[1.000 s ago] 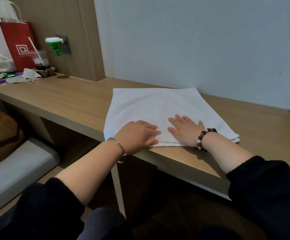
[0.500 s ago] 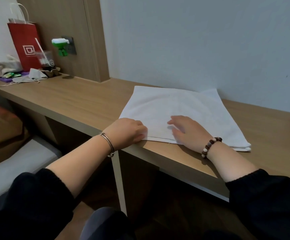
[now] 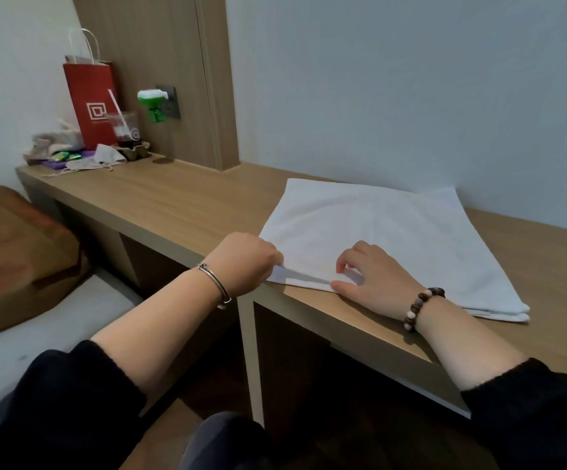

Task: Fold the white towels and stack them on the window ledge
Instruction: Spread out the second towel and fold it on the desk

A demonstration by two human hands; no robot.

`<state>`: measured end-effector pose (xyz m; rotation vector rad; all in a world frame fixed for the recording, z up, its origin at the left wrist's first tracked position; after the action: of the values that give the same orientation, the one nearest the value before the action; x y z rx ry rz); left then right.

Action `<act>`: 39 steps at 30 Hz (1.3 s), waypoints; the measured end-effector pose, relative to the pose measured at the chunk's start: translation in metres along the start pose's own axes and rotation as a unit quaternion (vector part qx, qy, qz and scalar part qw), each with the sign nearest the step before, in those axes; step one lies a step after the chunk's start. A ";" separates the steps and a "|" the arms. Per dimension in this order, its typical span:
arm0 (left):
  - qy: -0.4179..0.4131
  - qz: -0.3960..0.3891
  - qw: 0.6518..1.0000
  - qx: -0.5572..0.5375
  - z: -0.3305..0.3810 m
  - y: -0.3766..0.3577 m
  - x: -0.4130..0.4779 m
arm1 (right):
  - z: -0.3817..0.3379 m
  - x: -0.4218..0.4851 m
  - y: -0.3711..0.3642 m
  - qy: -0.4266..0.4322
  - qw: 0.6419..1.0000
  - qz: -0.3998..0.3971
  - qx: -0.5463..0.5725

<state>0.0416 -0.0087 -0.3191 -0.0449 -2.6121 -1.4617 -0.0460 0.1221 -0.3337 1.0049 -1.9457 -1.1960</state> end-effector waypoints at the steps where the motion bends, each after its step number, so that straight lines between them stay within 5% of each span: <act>1: -0.007 0.075 0.997 -0.016 -0.001 0.011 -0.005 | 0.000 0.000 0.000 -0.001 1.000 -0.003 0.000; 4: -0.056 0.193 0.979 -0.026 0.001 0.026 -0.021 | -0.001 0.001 0.000 0.000 1.000 -0.007 0.000; 15: 0.011 0.254 0.953 -0.162 -0.004 0.003 -0.037 | -0.010 -0.015 0.015 0.073 0.991 0.040 -0.101; 28: 0.134 0.289 0.913 -0.256 -0.013 -0.014 -0.046 | 0.001 -0.024 0.014 0.038 0.997 -0.030 -0.058; 39: 0.165 0.298 0.904 -0.259 -0.013 -0.014 -0.047 | -0.001 -0.028 0.039 0.034 0.994 0.097 -0.034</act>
<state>0.0879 -0.0251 -0.3313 -0.5483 -1.6670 -1.6718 -0.0423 0.1571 -0.3012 0.7906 -1.8879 -1.0963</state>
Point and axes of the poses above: each hand's wrist, its own x-axis towards the middle knuckle, its own y-axis out of the back of the hand, z = x × y, the point moved 8 cm from there along x, towards the middle knuckle, and after that the axes turned 8 degrees about x, right-handed, at the moved point
